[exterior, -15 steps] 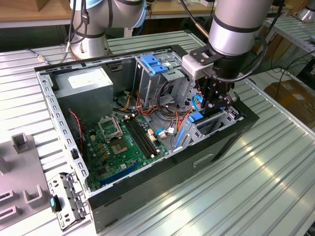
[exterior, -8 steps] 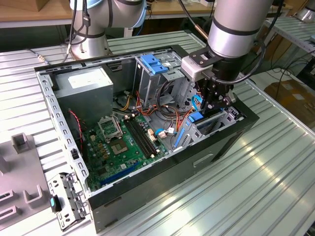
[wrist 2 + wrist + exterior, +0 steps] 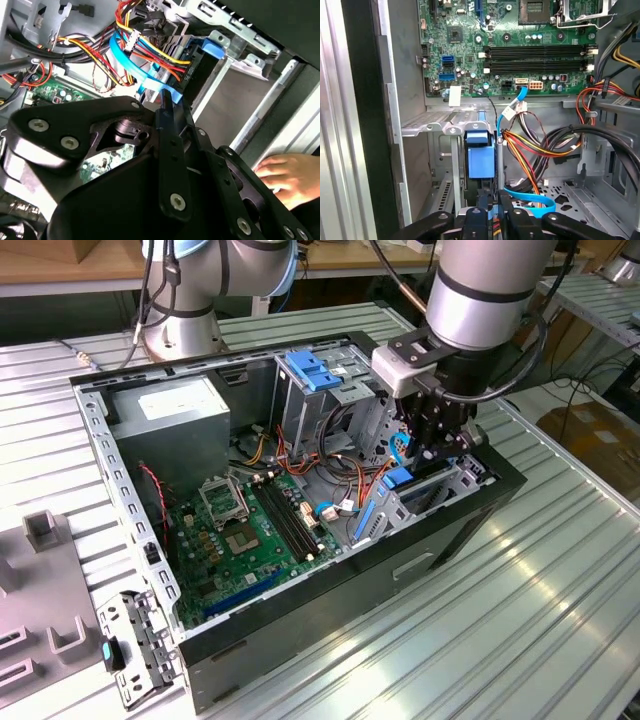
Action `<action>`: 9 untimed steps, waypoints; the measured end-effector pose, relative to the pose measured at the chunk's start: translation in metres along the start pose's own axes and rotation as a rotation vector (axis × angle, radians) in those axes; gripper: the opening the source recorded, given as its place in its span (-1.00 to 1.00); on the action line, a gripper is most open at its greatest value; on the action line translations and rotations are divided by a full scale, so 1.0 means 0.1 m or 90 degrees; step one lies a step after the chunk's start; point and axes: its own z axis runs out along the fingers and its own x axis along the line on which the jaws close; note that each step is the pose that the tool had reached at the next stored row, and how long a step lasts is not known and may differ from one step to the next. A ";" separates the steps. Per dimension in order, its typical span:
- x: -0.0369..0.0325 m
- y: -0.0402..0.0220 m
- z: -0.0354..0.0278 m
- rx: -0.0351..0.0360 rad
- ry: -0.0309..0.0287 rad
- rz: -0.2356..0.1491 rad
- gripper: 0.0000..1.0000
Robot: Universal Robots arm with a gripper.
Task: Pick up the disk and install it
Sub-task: 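Insert the second disk wire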
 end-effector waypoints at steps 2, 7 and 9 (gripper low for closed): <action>0.000 -0.014 -0.071 0.0000 0.0000 0.000 -0.53; 0.001 -0.025 -0.128 0.0002 -0.0001 0.000 -0.53; 0.000 -0.025 -0.129 0.0002 -0.0001 0.000 -0.53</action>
